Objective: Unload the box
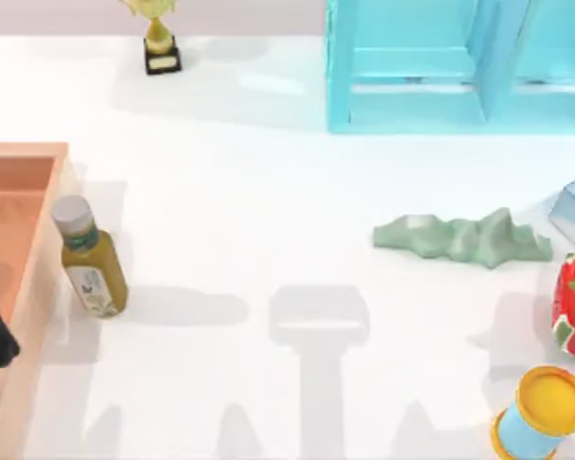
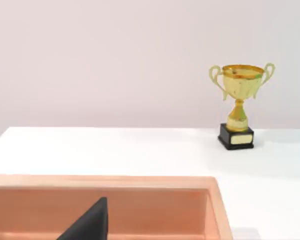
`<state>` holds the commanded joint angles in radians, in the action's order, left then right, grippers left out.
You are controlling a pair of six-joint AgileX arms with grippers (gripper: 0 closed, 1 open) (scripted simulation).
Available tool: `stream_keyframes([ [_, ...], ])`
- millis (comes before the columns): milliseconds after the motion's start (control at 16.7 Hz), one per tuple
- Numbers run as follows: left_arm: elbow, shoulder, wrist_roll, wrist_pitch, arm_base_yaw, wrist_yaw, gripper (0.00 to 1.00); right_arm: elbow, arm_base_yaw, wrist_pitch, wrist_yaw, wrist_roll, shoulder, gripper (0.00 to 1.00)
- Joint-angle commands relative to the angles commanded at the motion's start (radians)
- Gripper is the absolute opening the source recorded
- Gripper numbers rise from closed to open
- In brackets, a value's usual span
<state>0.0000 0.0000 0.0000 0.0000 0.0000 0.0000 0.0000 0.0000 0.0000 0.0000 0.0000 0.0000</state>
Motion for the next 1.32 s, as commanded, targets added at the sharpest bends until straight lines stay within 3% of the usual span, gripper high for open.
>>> stream_keyframes([
  [240, 0.03, 0.033, 0.013, -0.03, 0.01, -0.001, 1.0, 0.0, 0.0, 0.0, 0.0, 0.0, 0.0, 1.0],
  [480, 0.197, 0.224, 0.07, -0.196, 0.063, -0.003, 1.0, 0.0, 0.0, 0.0, 0.0, 0.0, 0.0, 1.0],
  [1020, 0.833, 1.101, 0.238, -0.815, 0.252, -0.005, 1.0, 0.0, 0.0, 0.0, 0.0, 0.0, 0.0, 1.0],
  [1320, 1.103, 1.45, 0.325, -1.084, 0.323, -0.004, 1.0, 0.0, 0.0, 0.0, 0.0, 0.0, 0.0, 1.0],
])
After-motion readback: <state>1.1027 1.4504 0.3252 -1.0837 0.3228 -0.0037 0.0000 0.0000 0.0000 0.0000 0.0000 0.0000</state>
